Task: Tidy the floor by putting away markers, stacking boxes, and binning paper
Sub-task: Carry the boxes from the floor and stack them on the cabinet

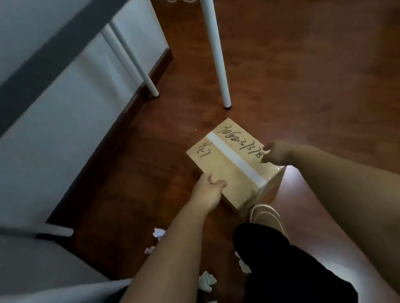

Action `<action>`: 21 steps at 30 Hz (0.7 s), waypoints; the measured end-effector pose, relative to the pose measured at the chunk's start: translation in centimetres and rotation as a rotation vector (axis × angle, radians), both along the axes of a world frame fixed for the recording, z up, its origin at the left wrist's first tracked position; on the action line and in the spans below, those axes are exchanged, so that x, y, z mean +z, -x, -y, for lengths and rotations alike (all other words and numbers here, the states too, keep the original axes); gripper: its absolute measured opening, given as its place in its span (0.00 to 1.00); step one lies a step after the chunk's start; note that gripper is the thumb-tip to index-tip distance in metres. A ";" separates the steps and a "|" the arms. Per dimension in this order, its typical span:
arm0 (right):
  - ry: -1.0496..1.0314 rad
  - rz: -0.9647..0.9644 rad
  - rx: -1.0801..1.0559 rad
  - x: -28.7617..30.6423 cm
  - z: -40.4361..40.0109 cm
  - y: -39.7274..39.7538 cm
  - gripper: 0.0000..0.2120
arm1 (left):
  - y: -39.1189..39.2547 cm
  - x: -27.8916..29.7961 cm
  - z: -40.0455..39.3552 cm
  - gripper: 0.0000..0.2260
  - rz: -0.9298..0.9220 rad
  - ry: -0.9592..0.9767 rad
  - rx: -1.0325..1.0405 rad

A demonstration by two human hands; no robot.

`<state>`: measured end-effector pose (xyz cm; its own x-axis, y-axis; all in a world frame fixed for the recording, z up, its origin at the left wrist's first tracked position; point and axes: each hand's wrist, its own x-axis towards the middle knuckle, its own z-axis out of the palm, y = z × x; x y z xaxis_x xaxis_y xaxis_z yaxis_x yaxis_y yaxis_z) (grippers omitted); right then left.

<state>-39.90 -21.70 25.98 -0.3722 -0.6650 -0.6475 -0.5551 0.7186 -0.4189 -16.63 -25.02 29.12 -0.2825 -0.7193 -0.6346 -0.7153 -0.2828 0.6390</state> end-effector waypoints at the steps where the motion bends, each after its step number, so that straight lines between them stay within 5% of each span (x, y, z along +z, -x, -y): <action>1: -0.014 -0.013 -0.016 -2.2 -0.3 0.0 0.29 | 0.0 -1.8 0.0 0.30 0.009 -0.047 0.014; 12: 0.067 -0.086 -0.259 -16.4 -0.1 1.3 0.31 | 0.7 -12.0 0.2 0.32 0.153 -0.313 0.060; 21: 0.254 0.302 -0.649 -18.8 -0.3 3.8 0.22 | 4.8 -15.6 -0.7 0.39 -0.008 -0.534 0.439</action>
